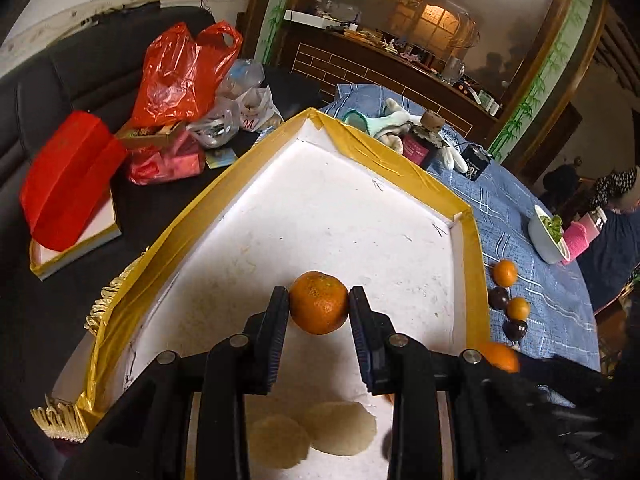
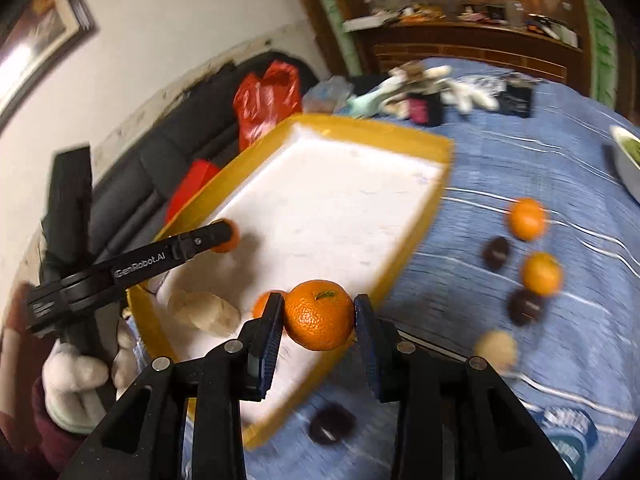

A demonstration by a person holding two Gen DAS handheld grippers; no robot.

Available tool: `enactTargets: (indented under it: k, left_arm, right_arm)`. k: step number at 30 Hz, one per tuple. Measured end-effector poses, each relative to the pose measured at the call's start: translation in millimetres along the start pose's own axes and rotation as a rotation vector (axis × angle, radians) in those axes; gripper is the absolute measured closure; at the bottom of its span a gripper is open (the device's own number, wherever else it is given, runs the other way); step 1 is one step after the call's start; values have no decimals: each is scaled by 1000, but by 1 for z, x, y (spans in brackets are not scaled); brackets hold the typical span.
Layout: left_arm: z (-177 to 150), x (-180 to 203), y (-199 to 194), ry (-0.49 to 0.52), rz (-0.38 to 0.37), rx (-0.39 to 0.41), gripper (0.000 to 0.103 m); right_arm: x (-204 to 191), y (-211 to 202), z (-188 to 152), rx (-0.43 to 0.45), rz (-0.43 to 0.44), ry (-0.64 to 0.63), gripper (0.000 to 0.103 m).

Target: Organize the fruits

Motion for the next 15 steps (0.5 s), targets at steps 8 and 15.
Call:
enactTargets:
  k: [8,15]
  left_arm:
    - [4,-7,-20,-39,-46,52,42]
    - [2,1,-48,-61,-78,107,35]
  right_arm:
    - [-14,38,7,-33,-69,-64,61]
    - [-15,18,22,19,-45,-36,59]
Point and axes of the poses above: each gripper's, at about its wrist camera, not at the fingertips, and y roughly the way its jaws point, x to its right, z to its top, the point moved 9 cm from there along y, roughly the way its jaws point, and after that the axes turned 1 degree about x, right-handed, at the moved point
